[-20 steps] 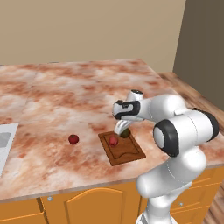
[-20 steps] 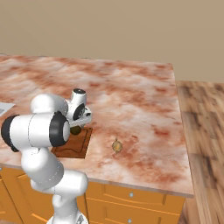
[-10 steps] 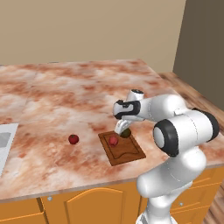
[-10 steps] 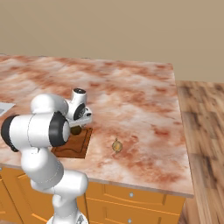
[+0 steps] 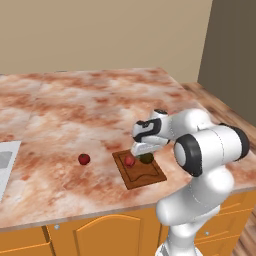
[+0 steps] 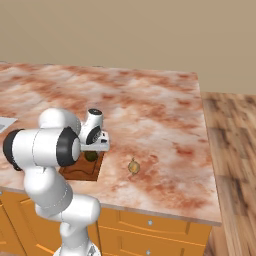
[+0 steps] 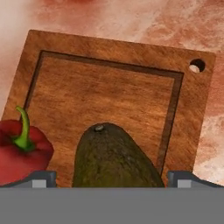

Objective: Place the avocado, onion, tomato, and bell pepper on the cutting board.

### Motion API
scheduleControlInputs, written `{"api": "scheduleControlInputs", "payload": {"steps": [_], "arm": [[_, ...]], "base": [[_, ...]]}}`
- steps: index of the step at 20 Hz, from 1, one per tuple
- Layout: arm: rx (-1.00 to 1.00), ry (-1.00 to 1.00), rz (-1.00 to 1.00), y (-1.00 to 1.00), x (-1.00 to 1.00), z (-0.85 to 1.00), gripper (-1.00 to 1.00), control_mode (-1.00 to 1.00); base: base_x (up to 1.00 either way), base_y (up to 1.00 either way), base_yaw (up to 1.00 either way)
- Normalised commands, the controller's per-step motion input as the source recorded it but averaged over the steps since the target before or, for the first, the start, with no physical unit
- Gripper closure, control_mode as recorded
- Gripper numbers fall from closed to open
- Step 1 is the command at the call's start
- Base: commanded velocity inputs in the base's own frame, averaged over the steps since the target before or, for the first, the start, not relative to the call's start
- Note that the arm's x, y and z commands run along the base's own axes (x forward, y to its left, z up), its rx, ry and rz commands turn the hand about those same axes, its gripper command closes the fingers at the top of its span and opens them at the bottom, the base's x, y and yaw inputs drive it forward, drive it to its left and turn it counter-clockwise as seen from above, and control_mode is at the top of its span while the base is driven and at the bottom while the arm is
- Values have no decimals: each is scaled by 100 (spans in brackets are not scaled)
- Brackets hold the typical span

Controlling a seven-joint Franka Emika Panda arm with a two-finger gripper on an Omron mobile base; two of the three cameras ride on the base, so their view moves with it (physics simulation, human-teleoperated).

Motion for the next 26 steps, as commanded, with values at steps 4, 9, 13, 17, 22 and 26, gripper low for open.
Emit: {"api": "scheduleControlInputs", "payload": {"steps": [4,9,13,17,22,26], "arm": [[0,-5,-17,9,0,-31,-100,-100],[0,-13,-4,6,7,44,-100,-100],[0,-7,-1,1,8,47,-100,-100],[0,-2,-3,-2,1,50,-100,-100],[0,-1,-5,-37,-30,57,-100,-100],[0,-3,-6,-52,-68,52,-100,-100]], "base": [[0,0,0],[0,0,0],[0,0,0],[0,0,0],[0,0,0],[0,0,0]]}}
